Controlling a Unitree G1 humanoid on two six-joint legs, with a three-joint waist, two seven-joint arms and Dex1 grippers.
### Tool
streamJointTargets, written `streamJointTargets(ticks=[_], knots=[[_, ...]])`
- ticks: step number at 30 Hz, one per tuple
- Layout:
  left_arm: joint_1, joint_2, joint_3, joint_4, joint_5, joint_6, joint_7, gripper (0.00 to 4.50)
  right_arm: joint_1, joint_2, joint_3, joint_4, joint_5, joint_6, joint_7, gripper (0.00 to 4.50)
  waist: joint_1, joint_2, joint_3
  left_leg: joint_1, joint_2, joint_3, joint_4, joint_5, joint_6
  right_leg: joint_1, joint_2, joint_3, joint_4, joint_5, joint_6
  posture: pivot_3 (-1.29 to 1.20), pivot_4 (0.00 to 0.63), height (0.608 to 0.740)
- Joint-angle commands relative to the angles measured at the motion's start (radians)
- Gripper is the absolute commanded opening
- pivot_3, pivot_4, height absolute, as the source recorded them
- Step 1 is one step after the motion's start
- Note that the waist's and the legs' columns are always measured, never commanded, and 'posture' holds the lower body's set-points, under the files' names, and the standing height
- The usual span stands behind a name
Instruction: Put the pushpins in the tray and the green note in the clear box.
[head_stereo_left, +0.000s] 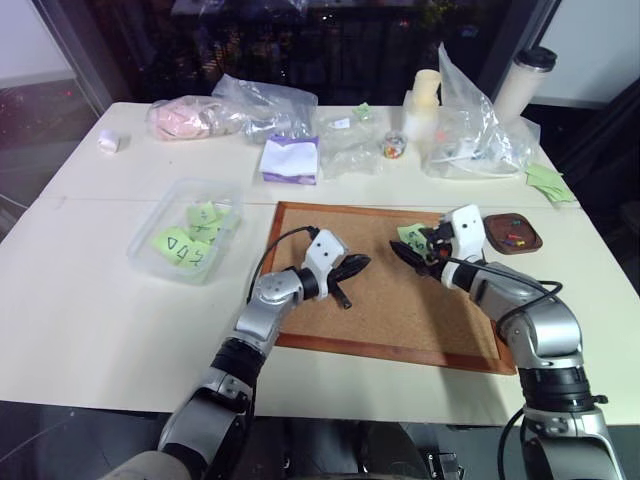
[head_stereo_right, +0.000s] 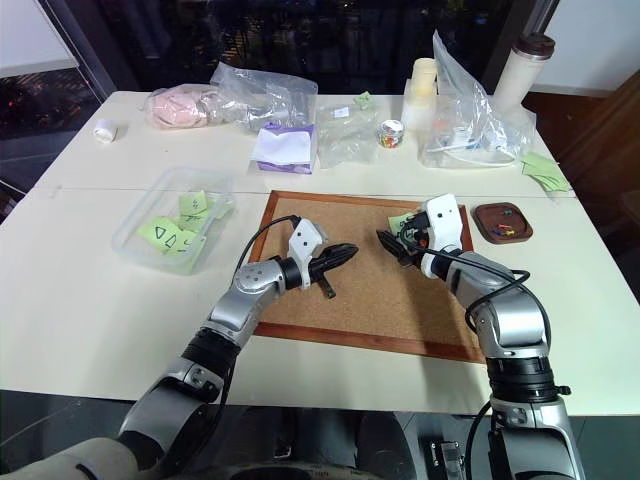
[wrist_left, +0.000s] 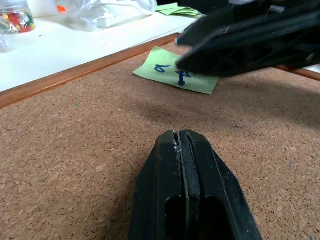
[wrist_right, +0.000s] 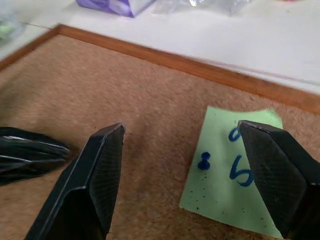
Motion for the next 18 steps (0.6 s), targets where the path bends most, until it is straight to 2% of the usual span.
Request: streamJointTargets(ticks=[1,2,5,10,11,18], knots=[[0.035,0.023,-0.003,0.067,0.035,0.046,0.024,0.0,-0.031,0.003,0.001,0.031,-0.028,-0.051,0.007,3.73,0.0,0.0,0.0,0.0,0.0,0.0,0.0,0.0,0.0,0.0,0.0,0.0,0.0,0.0,0.0,0.0,0.15,0.74],[0.035,0.023,-0.003,0.067,0.035,0.046,0.025,0.0,-0.033,0.004,0.005,0.043,-0.034,-0.06,0.01,3.73,0.0,0.0,0.0,0.0,0.0,0.0,0.0,0.0,0.0,0.0,0.0,0.0,0.0,0.0,0.0,0.0,0.15,0.74],[0.036,0.026,-0.001,0.063,0.034,0.047,0.026,0.0,-0.036,0.01,0.008,0.071,-0.045,-0.079,0.011,2.86,0.0,0.0,0.0,0.0,0.0,0.0,0.0,0.0,0.0,0.0,0.0,0.0,0.0,0.0,0.0,0.0,0.15,0.74],[0.036,0.028,0.003,0.06,0.033,0.048,0.029,0.0,-0.039,0.013,0.004,0.082,-0.053,-0.089,0.016,0.42,0.0,0.0,0.0,0.0,0.0,0.0,0.0,0.0,0.0,0.0,-0.001,0.0,0.0,0.0,0.0,0.0,0.15,0.74],[0.036,0.028,0.003,0.059,0.033,0.048,0.029,0.0,-0.038,0.013,0.004,0.08,-0.055,-0.088,0.018,0.05,0.0,0.0,0.0,0.0,0.0,0.0,0.0,0.0,0.0,0.0,-0.001,0.0,0.0,0.0,0.0,0.0,0.15,0.74],[0.038,0.029,0.004,0.058,0.032,0.052,0.03,0.0,-0.03,-0.009,-0.028,0.002,-0.033,-0.051,0.027,0.05,0.0,0.0,0.0,0.0,0.0,0.0,-0.001,0.0,0.0,-0.001,-0.001,0.0,0.0,0.0,0.0,0.0,0.15,0.74]])
